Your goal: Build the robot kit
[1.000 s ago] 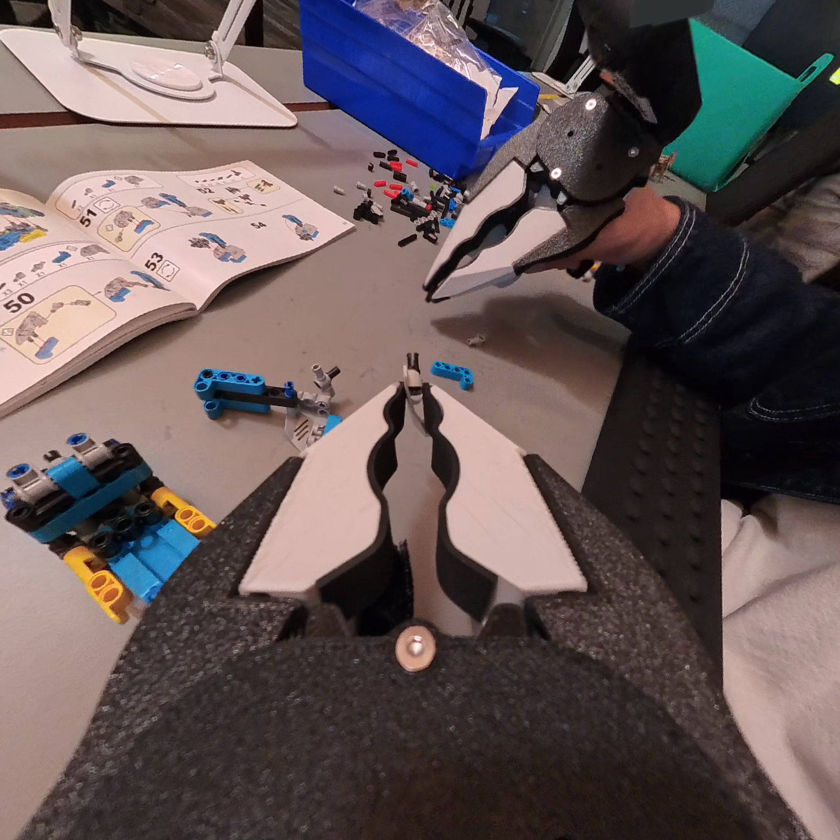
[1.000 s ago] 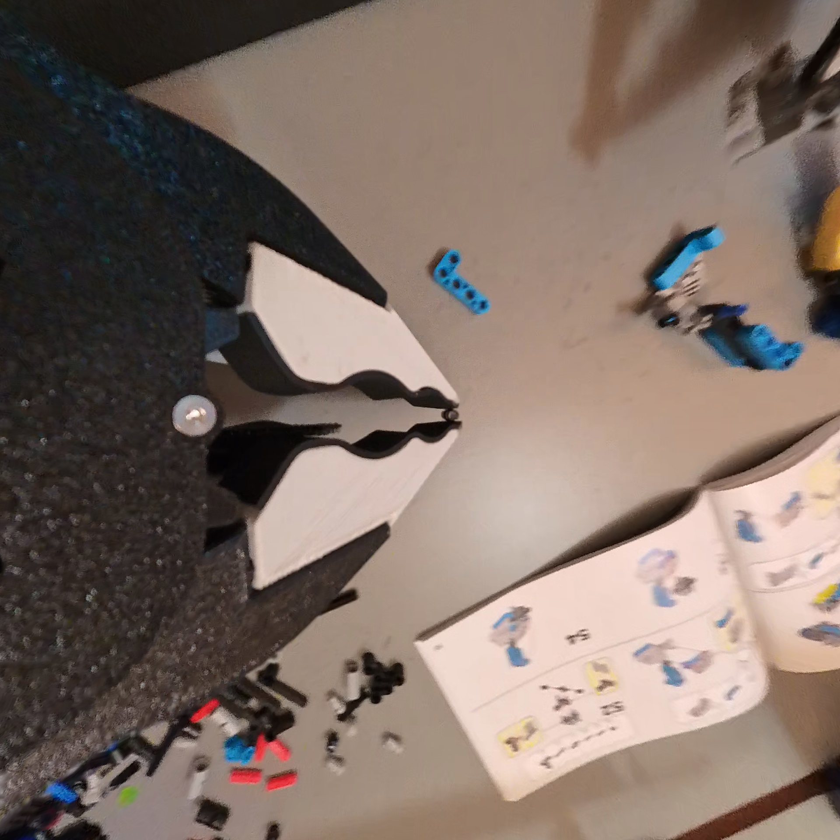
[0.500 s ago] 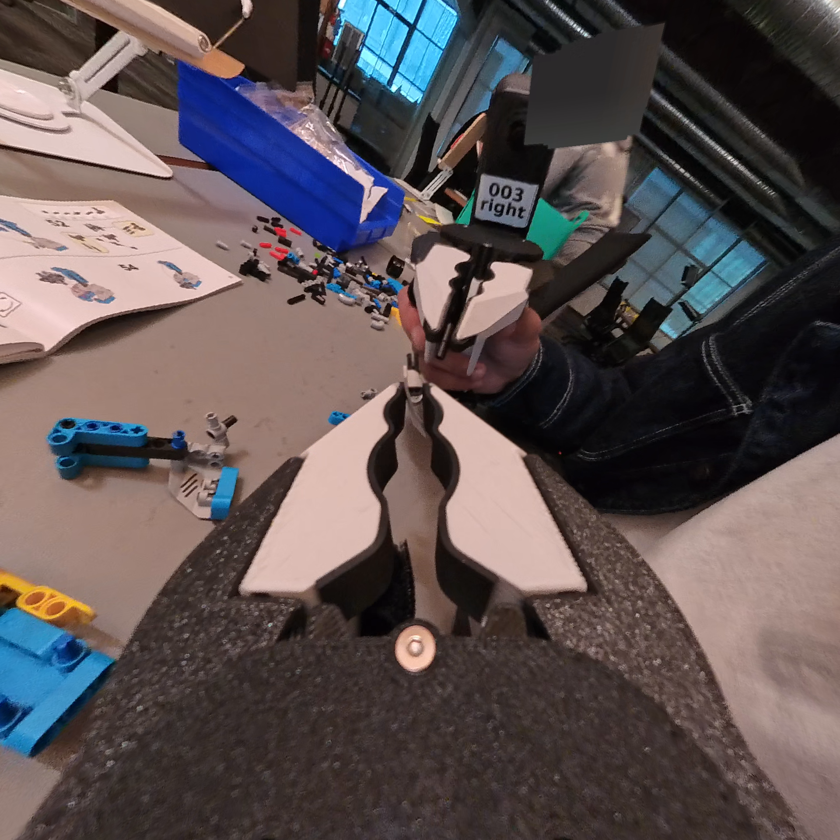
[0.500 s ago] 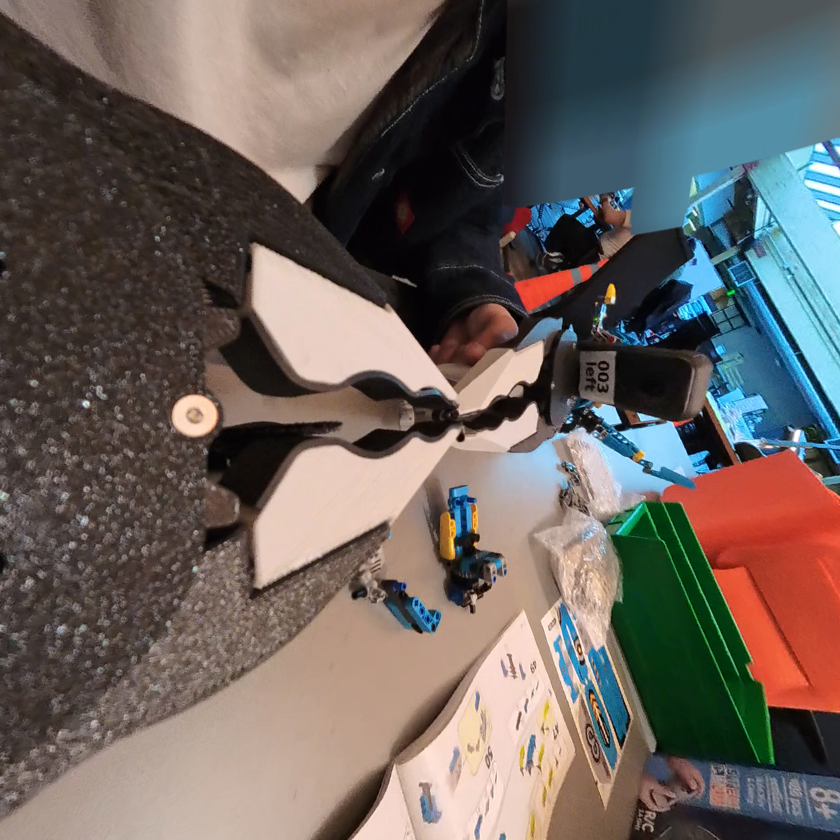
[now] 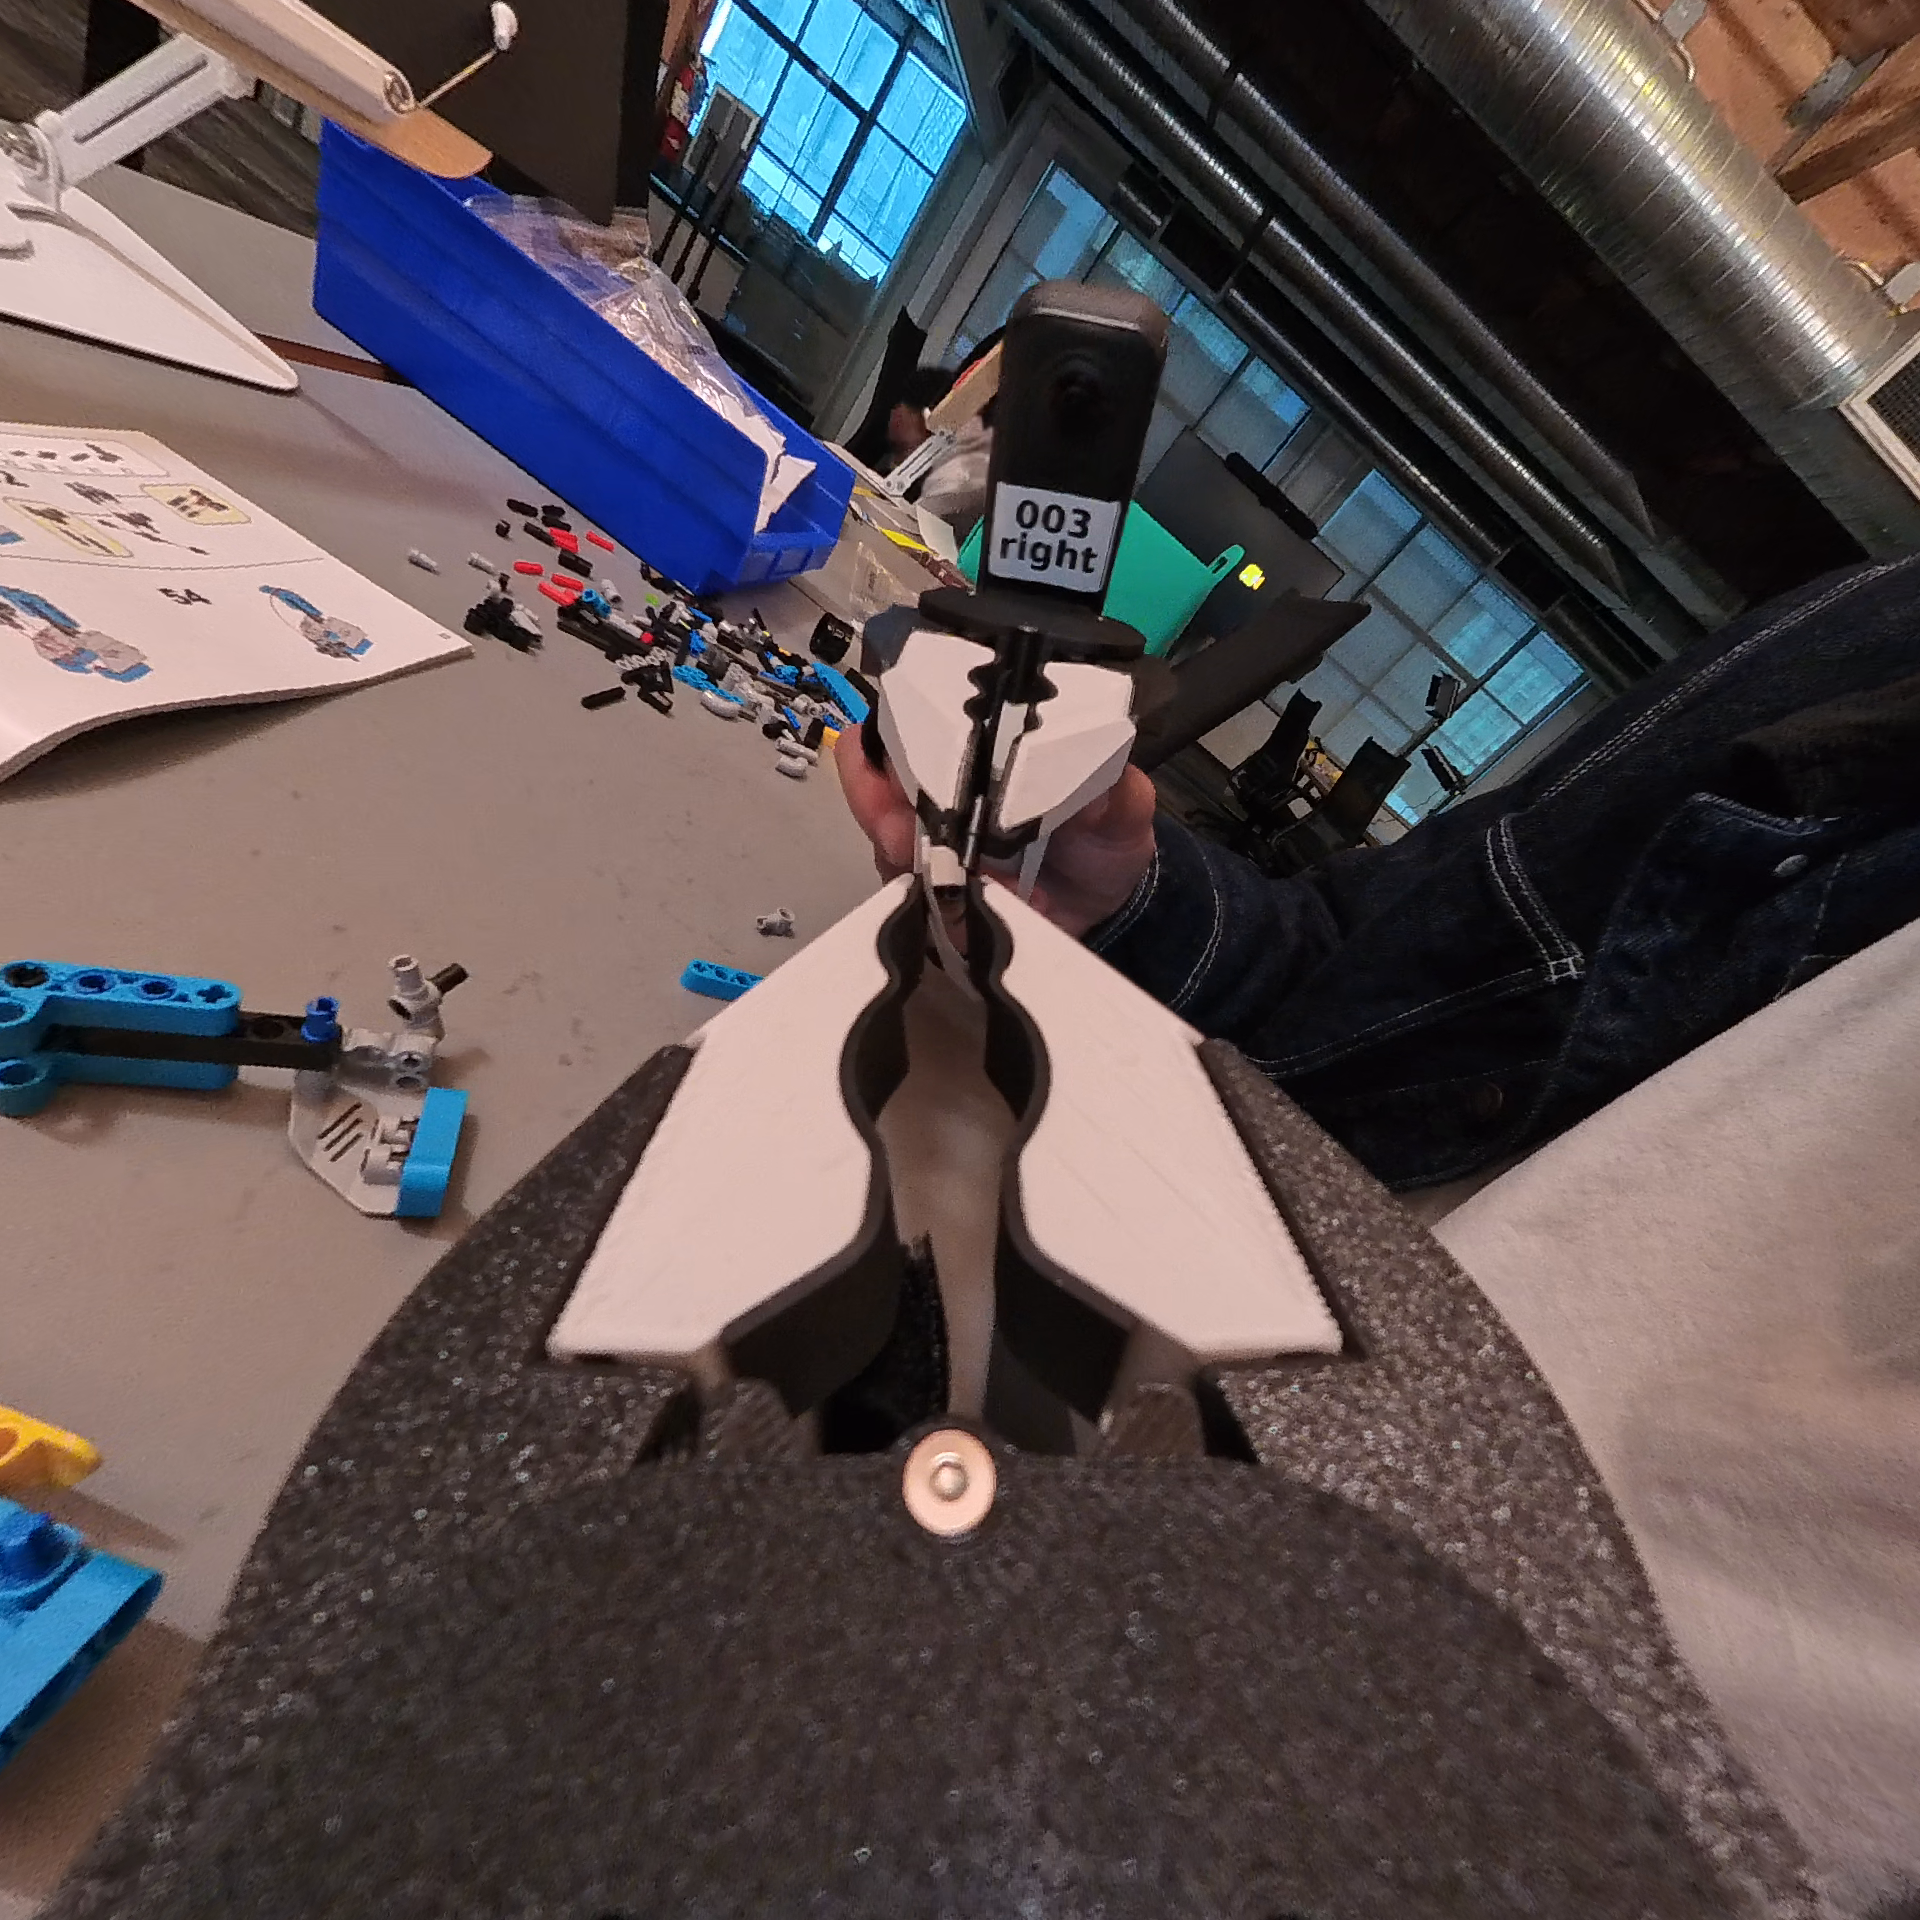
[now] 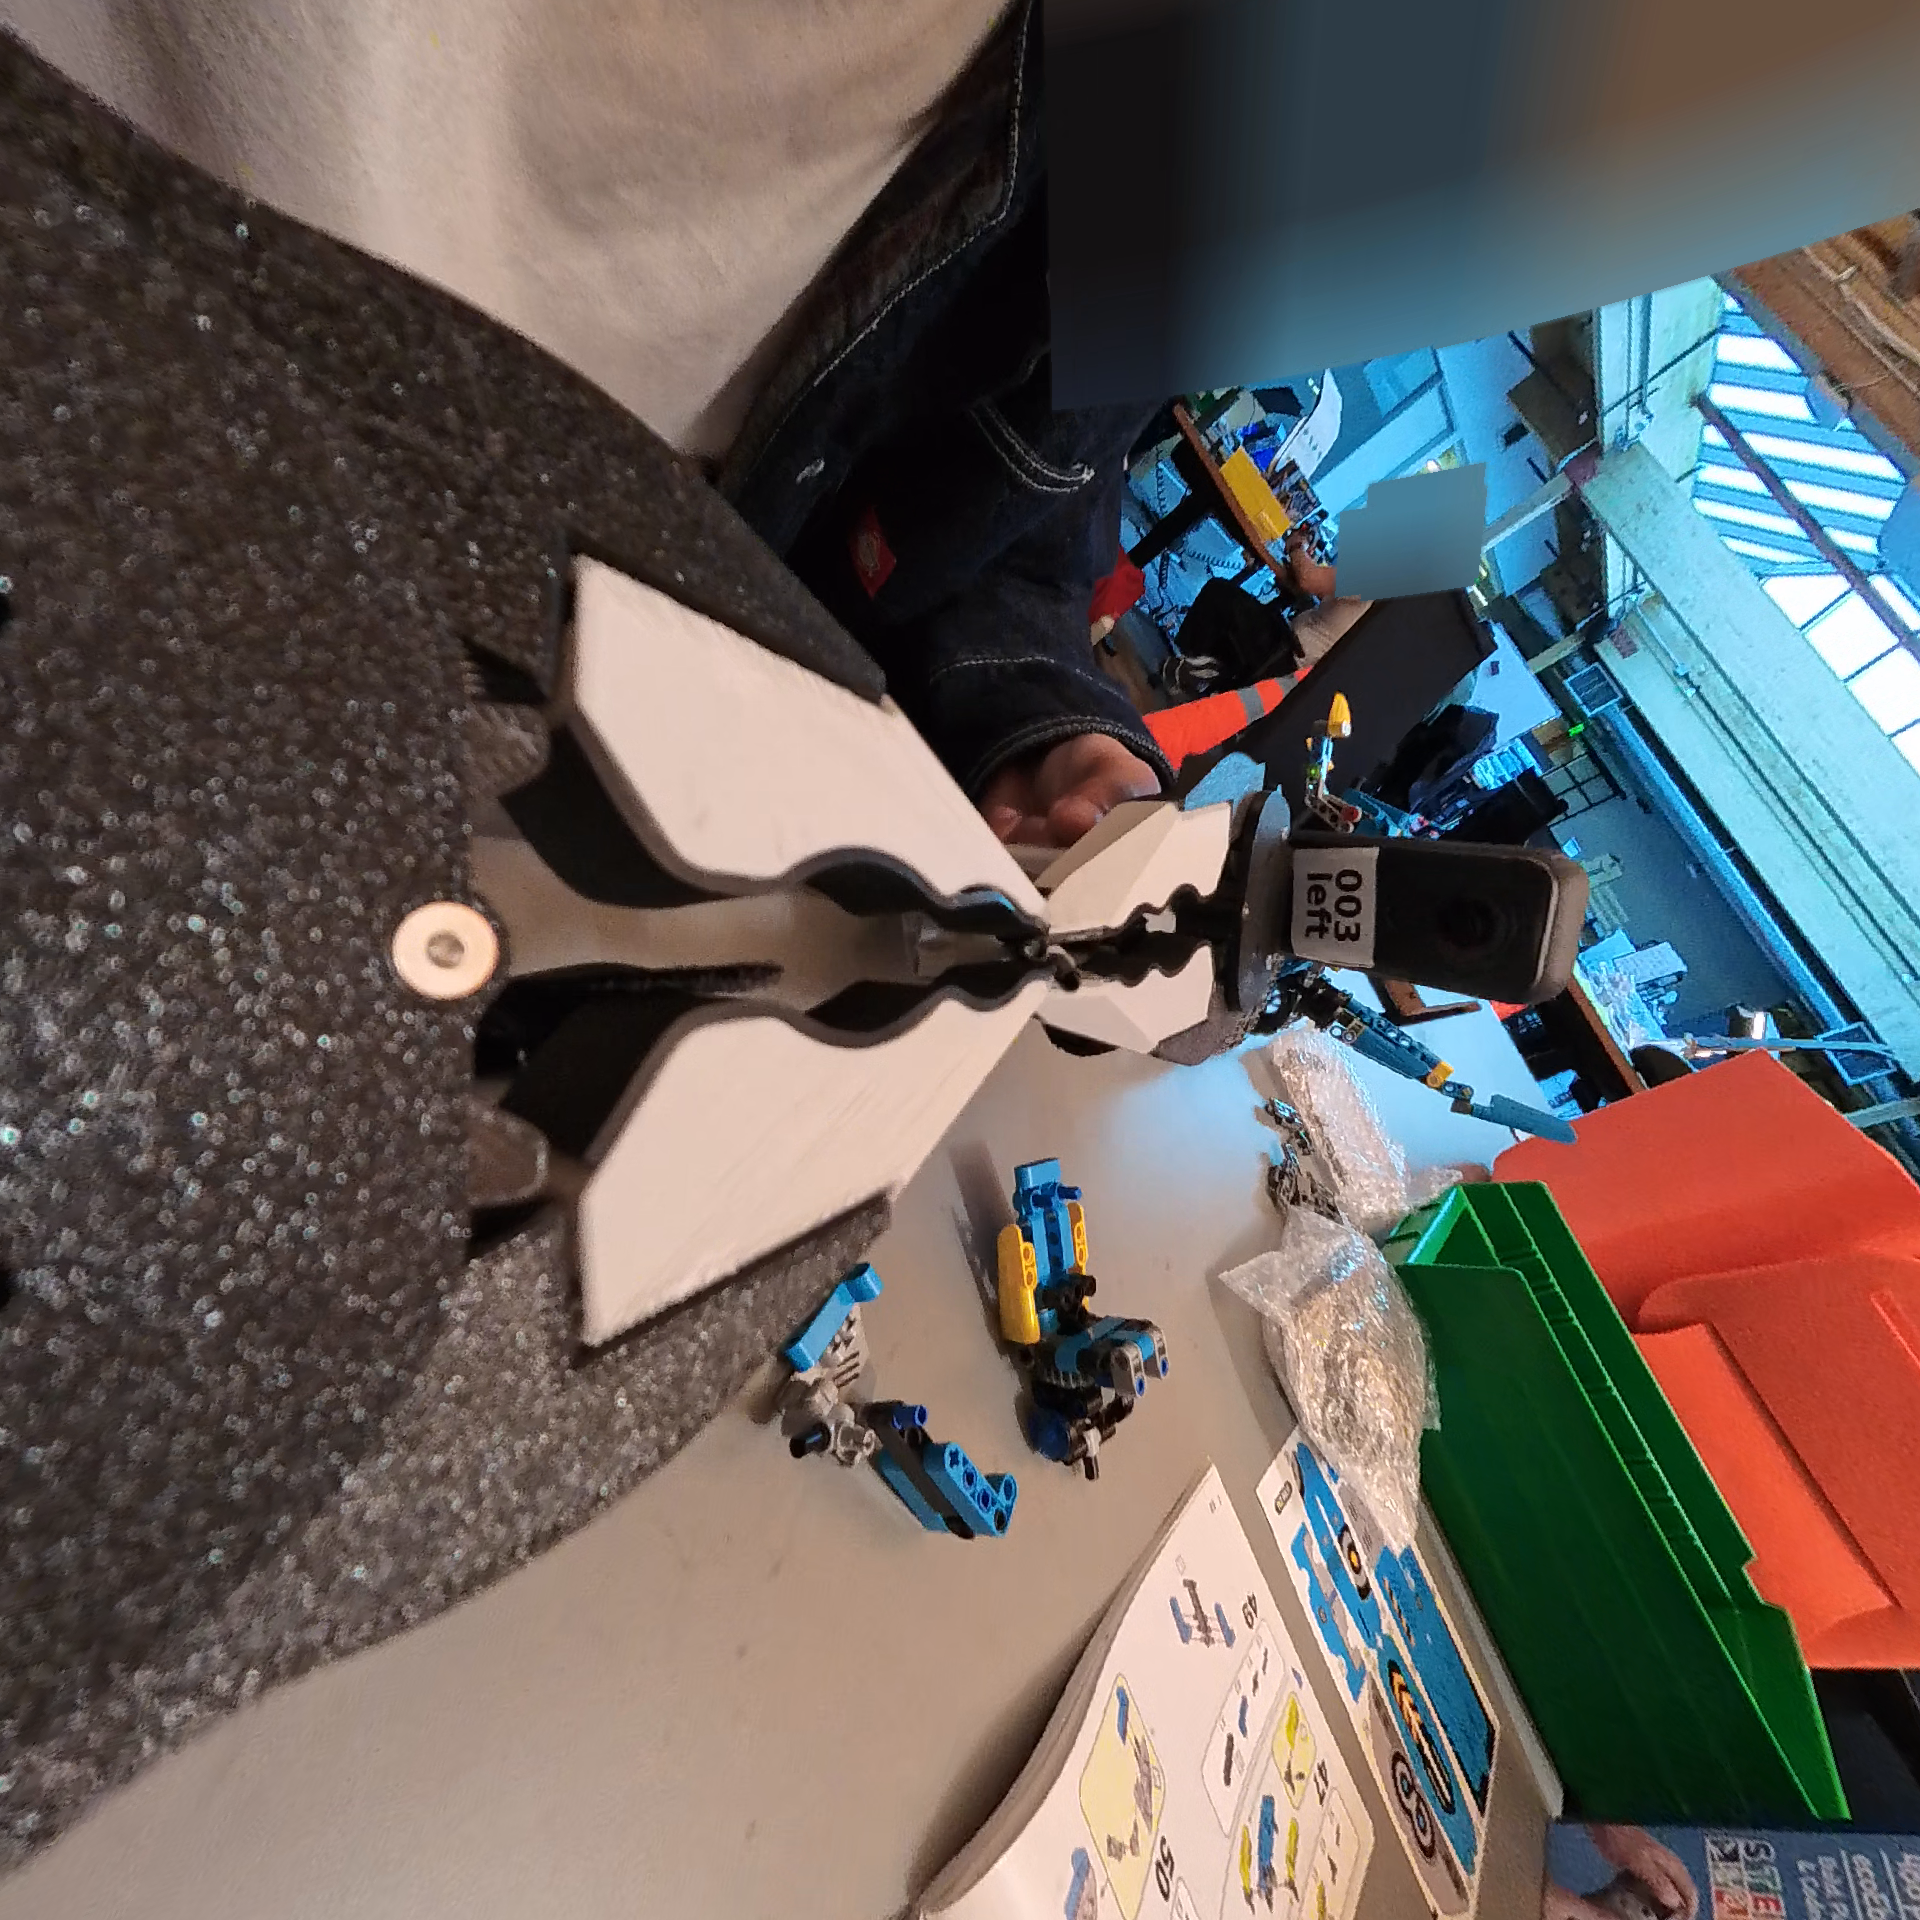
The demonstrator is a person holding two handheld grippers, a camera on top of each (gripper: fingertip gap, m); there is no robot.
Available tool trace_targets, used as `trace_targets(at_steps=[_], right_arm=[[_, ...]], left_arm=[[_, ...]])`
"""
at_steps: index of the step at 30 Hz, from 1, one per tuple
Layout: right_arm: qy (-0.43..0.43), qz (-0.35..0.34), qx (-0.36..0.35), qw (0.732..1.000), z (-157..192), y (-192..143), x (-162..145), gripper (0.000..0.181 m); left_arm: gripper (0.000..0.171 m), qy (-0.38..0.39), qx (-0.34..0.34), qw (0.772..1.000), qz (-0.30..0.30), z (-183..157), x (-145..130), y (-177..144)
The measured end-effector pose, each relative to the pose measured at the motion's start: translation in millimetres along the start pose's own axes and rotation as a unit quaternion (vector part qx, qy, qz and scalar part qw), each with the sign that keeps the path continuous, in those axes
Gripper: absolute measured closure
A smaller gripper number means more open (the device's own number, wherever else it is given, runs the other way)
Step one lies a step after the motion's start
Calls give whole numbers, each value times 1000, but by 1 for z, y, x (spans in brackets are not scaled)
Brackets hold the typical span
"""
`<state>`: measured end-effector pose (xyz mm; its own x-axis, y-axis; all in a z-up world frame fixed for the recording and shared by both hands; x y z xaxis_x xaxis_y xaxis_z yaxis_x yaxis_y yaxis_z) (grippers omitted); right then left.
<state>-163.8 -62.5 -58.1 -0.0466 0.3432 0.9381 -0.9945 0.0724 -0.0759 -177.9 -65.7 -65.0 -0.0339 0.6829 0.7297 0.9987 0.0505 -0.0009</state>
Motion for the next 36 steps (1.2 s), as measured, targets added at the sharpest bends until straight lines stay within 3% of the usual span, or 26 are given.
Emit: trace_targets(at_steps=[9,15,25,36], right_arm=[[32,3,12,999,-5,-2,-4,178],[70,-6,59,996,1,-4,-4,178],[72,-61,75,993,7,-1,5,178],[79,-53,51,994,-1,1,2,177]], left_arm=[[165,13,10,1000,10,1,-3,1],[165,25,5,1000,14,-4,-5,3],[166,-90,-85,992,-25,-13,4,1],[166,-88,-64,994,-32,-5,6,2]])
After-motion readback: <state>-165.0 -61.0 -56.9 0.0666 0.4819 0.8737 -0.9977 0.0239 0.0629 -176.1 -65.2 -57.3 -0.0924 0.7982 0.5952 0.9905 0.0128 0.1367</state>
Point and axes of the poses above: each gripper's, where its closed fingertips meet, y out along the fingers, x out of its top, z = x × y across the jaws, the point moved 1 cm from there along -y, back along the fingers, and after that the axes turned 7 degrees about -y, right-handed, at the moved point
